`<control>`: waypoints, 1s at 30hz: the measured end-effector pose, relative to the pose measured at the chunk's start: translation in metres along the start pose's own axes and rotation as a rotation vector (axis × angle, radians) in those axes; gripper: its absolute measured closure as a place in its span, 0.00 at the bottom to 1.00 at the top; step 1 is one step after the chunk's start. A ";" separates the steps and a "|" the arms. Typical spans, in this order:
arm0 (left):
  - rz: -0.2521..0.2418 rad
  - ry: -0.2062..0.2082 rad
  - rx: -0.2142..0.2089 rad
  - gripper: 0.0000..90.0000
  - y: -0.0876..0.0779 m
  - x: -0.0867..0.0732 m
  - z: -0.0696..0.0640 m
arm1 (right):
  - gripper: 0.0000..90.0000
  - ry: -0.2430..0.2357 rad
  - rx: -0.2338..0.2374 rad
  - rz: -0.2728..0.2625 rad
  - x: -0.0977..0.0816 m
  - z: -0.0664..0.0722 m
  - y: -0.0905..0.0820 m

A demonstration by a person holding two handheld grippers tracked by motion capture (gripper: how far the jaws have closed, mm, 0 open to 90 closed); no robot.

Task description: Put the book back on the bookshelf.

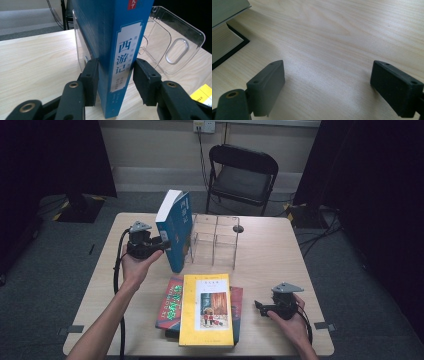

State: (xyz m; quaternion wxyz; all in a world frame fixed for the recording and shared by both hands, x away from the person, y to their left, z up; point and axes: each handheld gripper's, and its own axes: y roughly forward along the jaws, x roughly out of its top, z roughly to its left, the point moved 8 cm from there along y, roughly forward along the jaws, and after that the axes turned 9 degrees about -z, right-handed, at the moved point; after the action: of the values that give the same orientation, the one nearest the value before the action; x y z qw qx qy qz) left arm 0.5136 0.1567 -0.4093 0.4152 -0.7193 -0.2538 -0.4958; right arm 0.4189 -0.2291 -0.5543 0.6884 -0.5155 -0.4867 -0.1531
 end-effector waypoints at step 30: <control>0.056 -0.042 -0.107 0.57 -0.027 -0.045 -0.016 | 0.21 -0.007 0.025 0.009 0.003 0.007 0.001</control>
State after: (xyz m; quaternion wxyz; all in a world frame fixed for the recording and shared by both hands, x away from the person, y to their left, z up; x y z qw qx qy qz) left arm 0.4675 0.1598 -0.4388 0.3846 -0.7574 -0.2154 -0.4817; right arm 0.4172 -0.2216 -0.5521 0.6937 -0.5095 -0.4888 -0.1422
